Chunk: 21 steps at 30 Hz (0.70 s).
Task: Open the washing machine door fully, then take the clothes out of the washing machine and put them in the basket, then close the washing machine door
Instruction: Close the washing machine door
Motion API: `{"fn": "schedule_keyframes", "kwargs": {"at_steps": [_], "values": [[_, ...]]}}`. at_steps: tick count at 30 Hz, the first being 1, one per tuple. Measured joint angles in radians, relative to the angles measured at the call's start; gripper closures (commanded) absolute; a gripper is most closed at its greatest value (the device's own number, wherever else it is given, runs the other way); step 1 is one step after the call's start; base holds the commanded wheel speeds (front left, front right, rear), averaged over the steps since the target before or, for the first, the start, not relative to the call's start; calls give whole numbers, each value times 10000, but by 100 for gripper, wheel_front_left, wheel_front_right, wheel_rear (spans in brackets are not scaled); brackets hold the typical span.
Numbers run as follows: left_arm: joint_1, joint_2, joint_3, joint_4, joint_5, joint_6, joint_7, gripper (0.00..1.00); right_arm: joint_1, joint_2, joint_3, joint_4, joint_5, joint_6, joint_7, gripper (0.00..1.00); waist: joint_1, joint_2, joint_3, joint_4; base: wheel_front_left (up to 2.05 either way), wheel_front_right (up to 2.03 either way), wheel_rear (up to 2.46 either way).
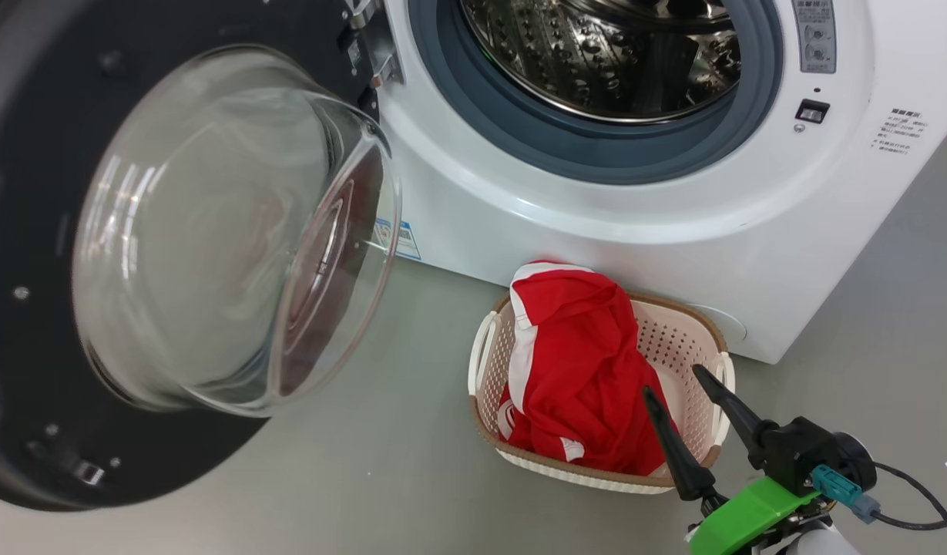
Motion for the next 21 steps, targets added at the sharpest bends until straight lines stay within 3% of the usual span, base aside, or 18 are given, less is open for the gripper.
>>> {"fn": "schedule_keyframes", "kwargs": {"at_steps": [8, 12, 21], "values": [[1174, -265, -205, -2431, -706, 2, 704, 100, 291, 144, -109, -79, 15, 0, 0, 0, 0, 0, -277, -186, 0, 0, 0], [1556, -725, -330, -3534, -1080, 2, 819, 100, 302, 199, -163, -128, 33, 0, 0, 0, 0, 0, -347, -415, 0, 0, 0], [1716, -1918, -706, -4832, -1076, 4, -31, 100, 334, 324, -326, -245, 31, 0, 0, 0, 0, 0, -358, -1097, 0, 0, 0]]}}
